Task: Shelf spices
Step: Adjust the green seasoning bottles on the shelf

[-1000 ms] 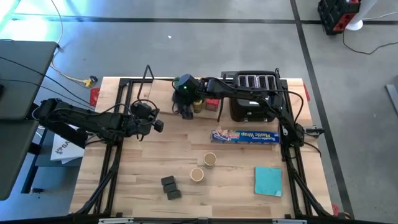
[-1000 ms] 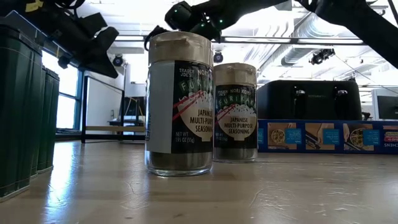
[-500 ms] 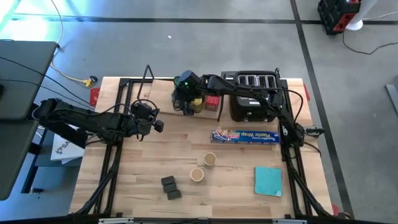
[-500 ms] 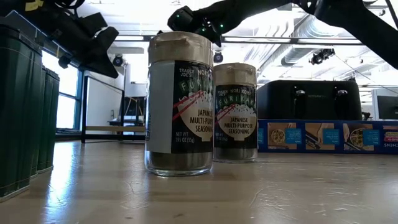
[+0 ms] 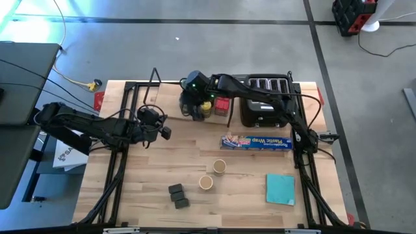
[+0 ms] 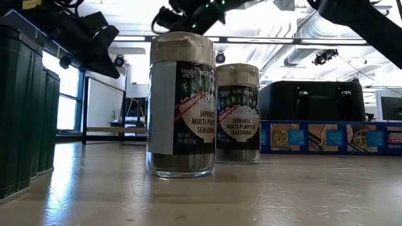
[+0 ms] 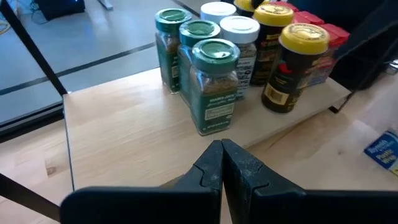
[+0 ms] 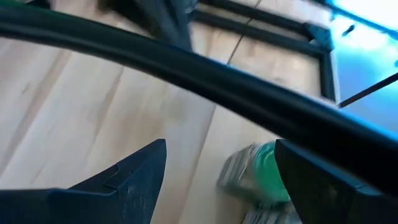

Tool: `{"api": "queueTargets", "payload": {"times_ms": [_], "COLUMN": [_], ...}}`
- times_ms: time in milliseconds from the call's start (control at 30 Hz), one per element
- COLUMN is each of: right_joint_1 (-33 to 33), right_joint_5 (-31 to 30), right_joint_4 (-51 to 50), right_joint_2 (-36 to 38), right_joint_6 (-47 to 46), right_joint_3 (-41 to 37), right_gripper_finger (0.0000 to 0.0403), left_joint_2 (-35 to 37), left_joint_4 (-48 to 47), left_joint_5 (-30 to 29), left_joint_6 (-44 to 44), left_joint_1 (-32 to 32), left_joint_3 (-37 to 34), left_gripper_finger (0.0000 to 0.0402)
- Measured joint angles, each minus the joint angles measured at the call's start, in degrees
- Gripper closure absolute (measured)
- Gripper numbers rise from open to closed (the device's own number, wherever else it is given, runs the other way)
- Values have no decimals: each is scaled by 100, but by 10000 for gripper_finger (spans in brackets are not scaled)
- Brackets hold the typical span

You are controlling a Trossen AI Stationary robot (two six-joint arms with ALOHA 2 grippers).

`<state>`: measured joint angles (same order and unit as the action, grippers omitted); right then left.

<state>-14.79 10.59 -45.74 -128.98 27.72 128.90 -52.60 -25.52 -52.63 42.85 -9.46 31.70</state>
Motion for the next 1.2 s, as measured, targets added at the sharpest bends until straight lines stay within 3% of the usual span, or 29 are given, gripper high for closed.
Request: {"api": "queueTargets", "payload": {"times_ms": [133,300,467,633,833,1000,1067,1200], "right_joint_1": [82,72,298,690,1036,1068,1064,1059], "right_joint_5": [-151,-335,-961,-1761,-2255,-2321,-2481,-2713], "right_joint_4": [-967,-1374,-1098,-370,1080,2079,2213,2249], "right_joint_2": [221,768,1823,3151,4543,5298,5449,5560], "right_joint_6": [125,-100,-516,-929,-1239,-1276,-1383,-1520], "right_joint_3": [-30,-784,-2048,-3563,-5227,-6153,-6340,-6451], "right_gripper_finger": [107,107,107,107,107,107,107,107], "left_joint_2": [0,-4,-33,-35,-249,-900,-1244,-1790], "left_joint_4": [-4,23,1152,2165,2458,3274,3160,3327], "left_joint_5": [-277,-407,-335,1687,4437,6080,6391,6397], "left_joint_6": [79,494,-440,-1904,-2203,-2073,-1981,-2169], "left_joint_1": [-238,-329,402,2223,4535,5437,5556,5627], "left_joint_3": [0,-2,-4,-4,29,40,55,410], "left_gripper_finger": [401,401,401,401,401,401,401,401]}}
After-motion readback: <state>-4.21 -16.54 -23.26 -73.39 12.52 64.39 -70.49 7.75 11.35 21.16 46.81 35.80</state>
